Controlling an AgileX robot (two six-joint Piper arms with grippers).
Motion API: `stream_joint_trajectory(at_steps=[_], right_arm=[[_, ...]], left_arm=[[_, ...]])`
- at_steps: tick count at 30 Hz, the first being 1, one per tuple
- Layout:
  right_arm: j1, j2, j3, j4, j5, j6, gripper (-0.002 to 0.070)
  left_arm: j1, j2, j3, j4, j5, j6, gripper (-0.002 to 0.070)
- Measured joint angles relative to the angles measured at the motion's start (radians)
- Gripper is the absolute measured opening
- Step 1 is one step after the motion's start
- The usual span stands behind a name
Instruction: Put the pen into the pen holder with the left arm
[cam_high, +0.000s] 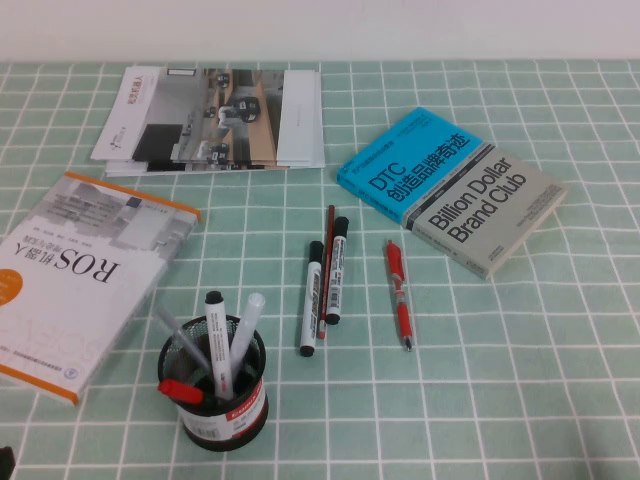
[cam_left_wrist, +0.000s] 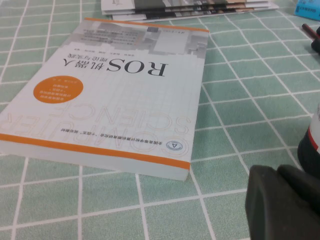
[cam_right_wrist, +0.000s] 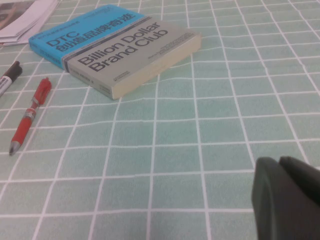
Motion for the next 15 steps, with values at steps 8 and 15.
stream_joint_trajectory(at_steps=[8, 15], right_arm=[[0.000, 0.000, 0.000, 0.000, 0.000, 0.000, -0.0020], [0.000, 0.000, 0.000, 0.000, 0.000, 0.000, -0.0020]], left_arm=[[0.000, 0.000, 0.000, -0.002, 0.000, 0.000, -0.0004], [0.000, 0.000, 0.000, -0.002, -0.002, -0.007, -0.0004]])
